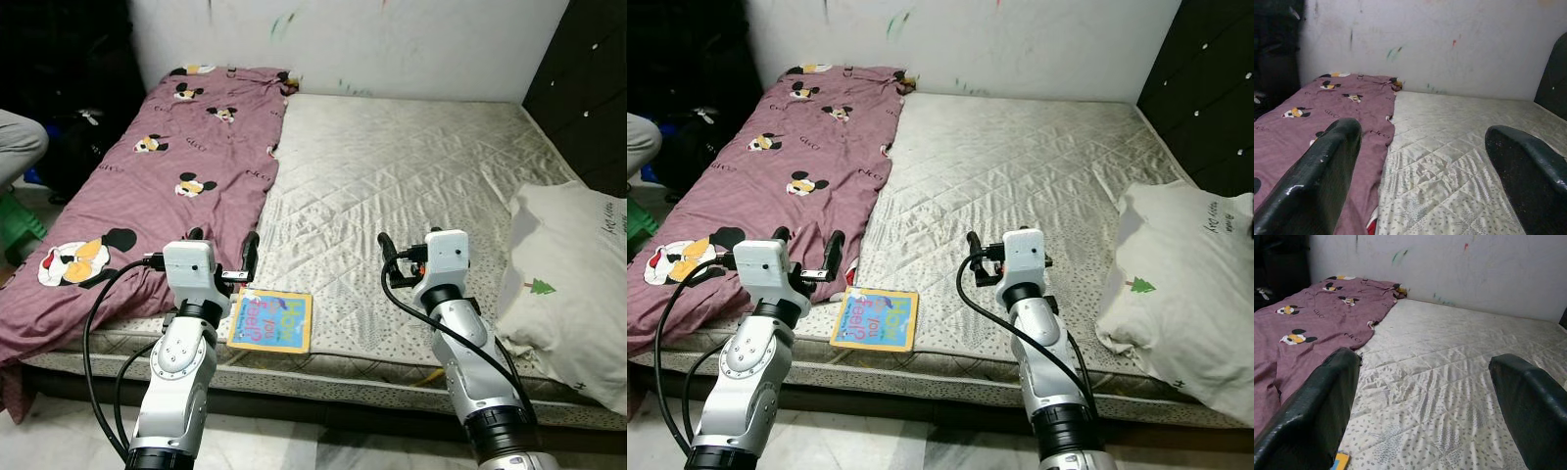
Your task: Clean up the room
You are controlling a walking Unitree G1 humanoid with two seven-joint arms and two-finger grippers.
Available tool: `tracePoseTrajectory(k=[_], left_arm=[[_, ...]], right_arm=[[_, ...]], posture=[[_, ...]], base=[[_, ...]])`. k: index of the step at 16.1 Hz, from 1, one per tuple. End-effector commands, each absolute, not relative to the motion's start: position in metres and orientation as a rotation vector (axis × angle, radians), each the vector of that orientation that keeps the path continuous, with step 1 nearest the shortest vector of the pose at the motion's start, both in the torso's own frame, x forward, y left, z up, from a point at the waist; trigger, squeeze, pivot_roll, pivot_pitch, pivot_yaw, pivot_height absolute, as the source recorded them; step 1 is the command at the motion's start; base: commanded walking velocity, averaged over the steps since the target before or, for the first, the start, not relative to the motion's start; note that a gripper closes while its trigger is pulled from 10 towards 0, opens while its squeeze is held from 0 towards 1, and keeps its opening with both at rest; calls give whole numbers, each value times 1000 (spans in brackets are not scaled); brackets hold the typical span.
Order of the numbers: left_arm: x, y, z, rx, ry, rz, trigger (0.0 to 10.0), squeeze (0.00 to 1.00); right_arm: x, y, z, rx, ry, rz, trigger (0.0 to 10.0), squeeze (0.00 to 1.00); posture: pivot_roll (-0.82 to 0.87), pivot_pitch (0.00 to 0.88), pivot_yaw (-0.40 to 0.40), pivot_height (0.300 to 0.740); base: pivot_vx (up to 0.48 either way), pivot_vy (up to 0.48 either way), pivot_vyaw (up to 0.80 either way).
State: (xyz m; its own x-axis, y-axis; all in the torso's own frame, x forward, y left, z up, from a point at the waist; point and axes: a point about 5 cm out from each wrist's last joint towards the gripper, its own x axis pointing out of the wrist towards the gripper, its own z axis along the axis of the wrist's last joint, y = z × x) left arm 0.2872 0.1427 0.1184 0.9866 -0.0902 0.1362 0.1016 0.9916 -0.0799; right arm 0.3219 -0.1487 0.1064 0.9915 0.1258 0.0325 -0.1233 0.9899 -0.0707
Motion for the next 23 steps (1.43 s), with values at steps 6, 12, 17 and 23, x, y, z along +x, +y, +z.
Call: tracePoseTrajectory(k=[6,12,17,23], left_arm=[[288,144,115,-73,-108,-91,10000,0],[290,143,116,-79,-109,-84,10000,0],[293,143,117,-84,-113,-77,10000,0],[298,143,123,-90,-135,-63,10000,0]], right_arm=[[323,-148,108,-79,-44,132,10000,0],[324,-150,110,-78,-49,124,10000,0],[327,-151,112,-85,-53,122,10000,0],[325,-151,117,-61,-78,113,10000,0]], posture=[[-79,0,-10,740],[-83,0,-14,740],[-85,0,-18,740],[-99,0,-13,740]], base=[[0,-190,284],[0,-466,267],[0,-480,0],[0,-454,0]])
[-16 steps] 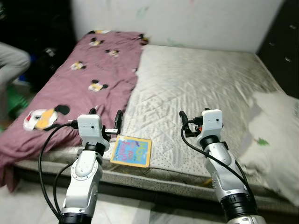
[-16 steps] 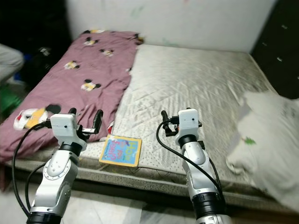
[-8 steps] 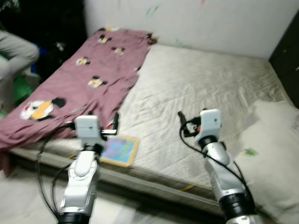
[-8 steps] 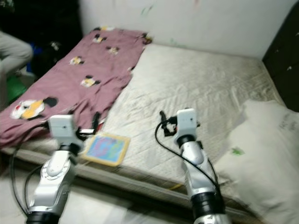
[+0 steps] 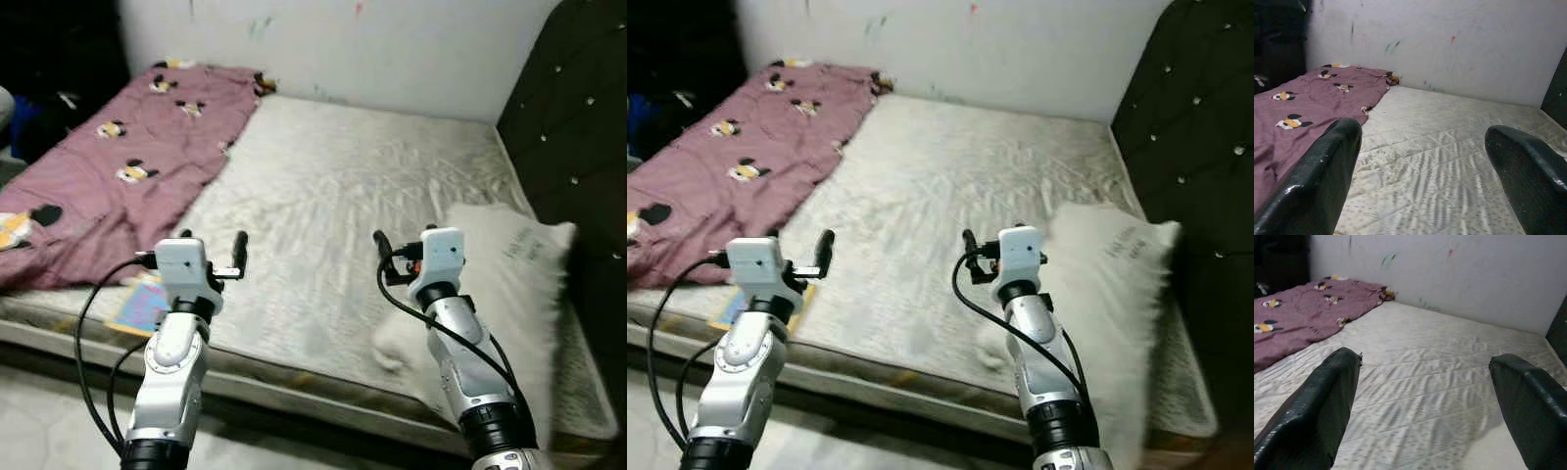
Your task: Clean up the room
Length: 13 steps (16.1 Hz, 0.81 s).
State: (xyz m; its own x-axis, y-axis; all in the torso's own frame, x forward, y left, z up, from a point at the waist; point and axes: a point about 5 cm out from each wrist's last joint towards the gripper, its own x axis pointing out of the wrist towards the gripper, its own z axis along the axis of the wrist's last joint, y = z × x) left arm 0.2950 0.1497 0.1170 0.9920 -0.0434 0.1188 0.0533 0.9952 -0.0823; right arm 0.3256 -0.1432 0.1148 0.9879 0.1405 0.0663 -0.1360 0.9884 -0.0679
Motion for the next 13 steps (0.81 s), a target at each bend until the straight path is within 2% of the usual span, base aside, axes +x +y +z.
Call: tracePoseTrajectory(k=[1,5,9,13], left_arm=[[299,143,125,-84,-145,-64,10000,0],[297,152,128,-89,-161,-8,10000,0],[287,149,124,-98,-146,-18,10000,0],[283,145,121,-107,-126,-14,10000,0]], right_arm=[[325,-151,122,-51,-93,107,10000,0],[328,-149,127,-50,-103,116,10000,0],[324,-146,120,-27,-72,108,10000,0],[319,-146,114,-33,-39,128,10000,0]], posture=[[-100,0,-13,740],[-70,0,-36,740],[-61,0,-48,740],[-59,0,-54,740]], base=[[0,-247,0],[0,0,0],[0,0,0],[0,0,-772]])
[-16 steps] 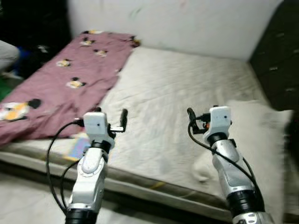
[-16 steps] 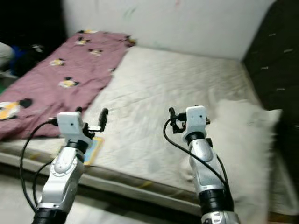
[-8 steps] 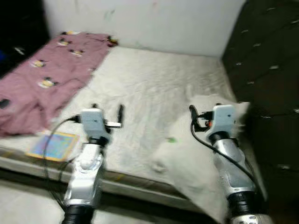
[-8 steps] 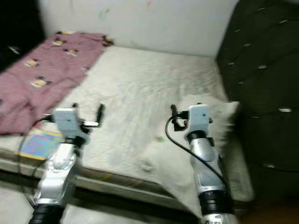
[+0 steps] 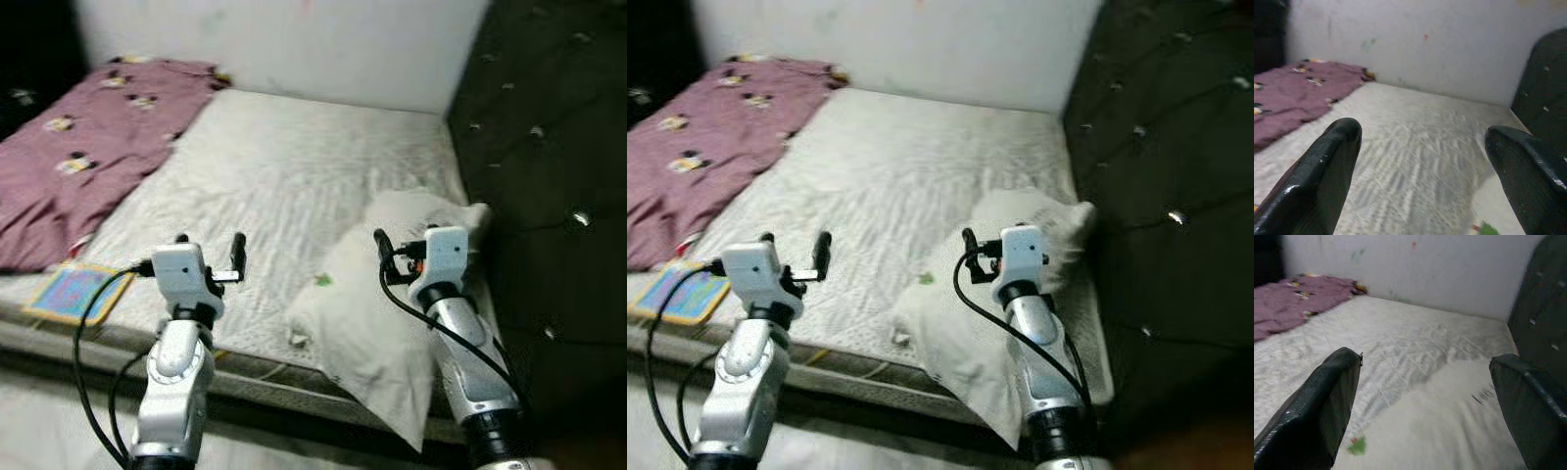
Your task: Clean up the room
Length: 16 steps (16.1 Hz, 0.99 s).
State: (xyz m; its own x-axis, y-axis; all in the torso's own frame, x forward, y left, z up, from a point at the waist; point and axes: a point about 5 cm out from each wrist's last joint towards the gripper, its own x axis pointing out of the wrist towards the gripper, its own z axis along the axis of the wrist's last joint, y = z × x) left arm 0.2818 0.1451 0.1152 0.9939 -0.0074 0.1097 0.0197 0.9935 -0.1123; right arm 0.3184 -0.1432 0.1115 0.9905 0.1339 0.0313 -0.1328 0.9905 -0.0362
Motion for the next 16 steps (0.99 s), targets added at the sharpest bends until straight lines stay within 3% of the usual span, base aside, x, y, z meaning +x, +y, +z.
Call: tracePoseTrajectory(k=[1,4,8,12,16], left_arm=[[281,144,121,-108,-122,-18,10000,0],[277,142,122,-120,-116,-44,10000,0],[275,136,122,-119,-109,-55,10000,0],[271,134,121,-127,-98,-62,10000,0],[270,132,120,-142,-93,-66,10000,0]], right_arm=[[318,-145,114,-27,-37,126,10000,0],[312,-139,113,-17,-34,127,10000,0],[309,-141,111,-21,-15,136,10000,0],[310,-139,113,-18,-14,140,10000,0],[309,-139,113,-22,-11,140,10000,0]], posture=[[-60,0,-51,740],[-61,0,-47,740],[-59,12,-54,740],[-56,17,-58,740],[-62,26,-56,740]], base=[[0,0,-800],[0,0,-587],[0,0,-122],[0,-349,-714],[0,-255,0]])
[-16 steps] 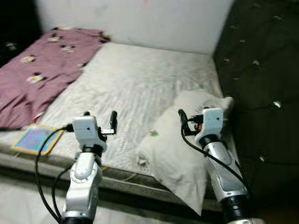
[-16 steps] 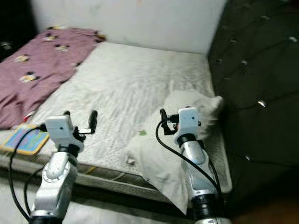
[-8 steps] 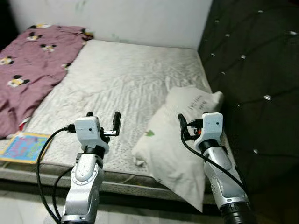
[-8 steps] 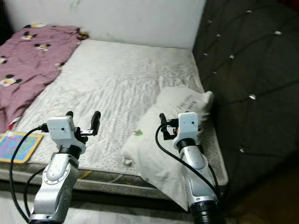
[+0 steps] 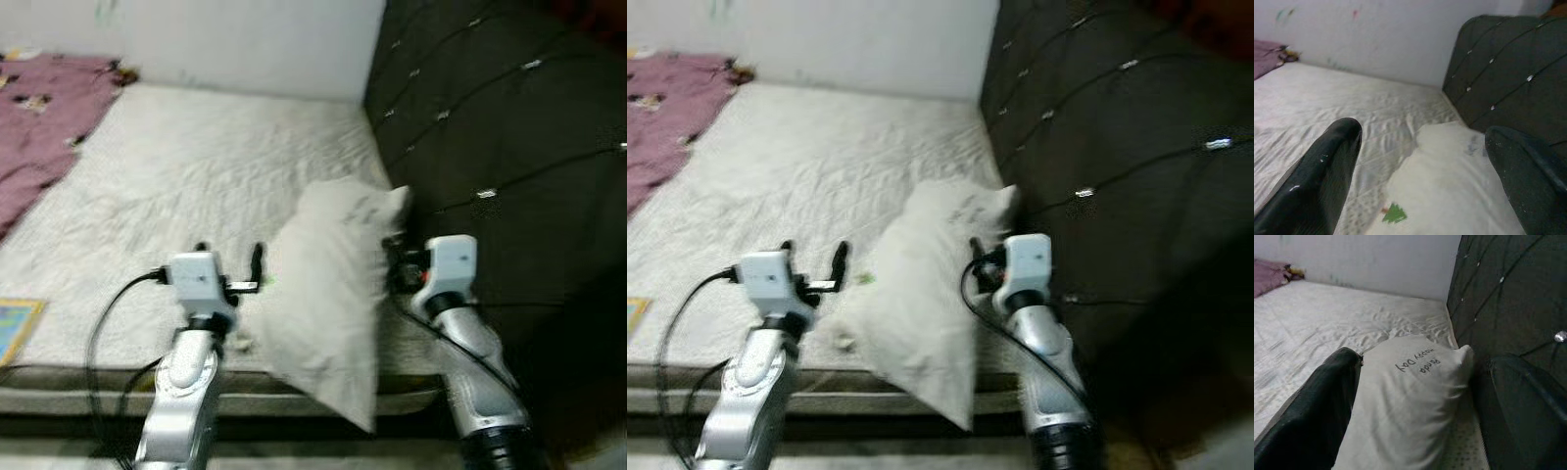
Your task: Clean up the room
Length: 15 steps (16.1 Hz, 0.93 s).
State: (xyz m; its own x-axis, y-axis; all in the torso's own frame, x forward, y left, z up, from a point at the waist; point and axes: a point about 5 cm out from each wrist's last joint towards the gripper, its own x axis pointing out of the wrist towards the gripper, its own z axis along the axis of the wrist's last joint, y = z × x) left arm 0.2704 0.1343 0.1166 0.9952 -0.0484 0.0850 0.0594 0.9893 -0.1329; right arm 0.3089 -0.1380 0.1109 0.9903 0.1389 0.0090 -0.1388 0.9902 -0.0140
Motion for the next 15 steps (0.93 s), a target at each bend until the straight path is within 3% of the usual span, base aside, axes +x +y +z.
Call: tracePoseTrajectory(k=[1,5,15], left_arm=[[270,131,120,-140,-98,-71,10000,0],[266,125,124,-152,-129,-131,10000,0],[266,122,125,-172,-139,-153,10000,0]], right_arm=[[309,-139,113,-23,-11,140,10000,0],[308,-140,112,-28,-7,138,10000,0],[309,-139,113,-39,-6,144,10000,0]], posture=[[-62,26,-56,740],[-62,26,-56,740],[-68,33,-59,740]], base=[[0,0,0],[0,0,0],[357,0,0]])
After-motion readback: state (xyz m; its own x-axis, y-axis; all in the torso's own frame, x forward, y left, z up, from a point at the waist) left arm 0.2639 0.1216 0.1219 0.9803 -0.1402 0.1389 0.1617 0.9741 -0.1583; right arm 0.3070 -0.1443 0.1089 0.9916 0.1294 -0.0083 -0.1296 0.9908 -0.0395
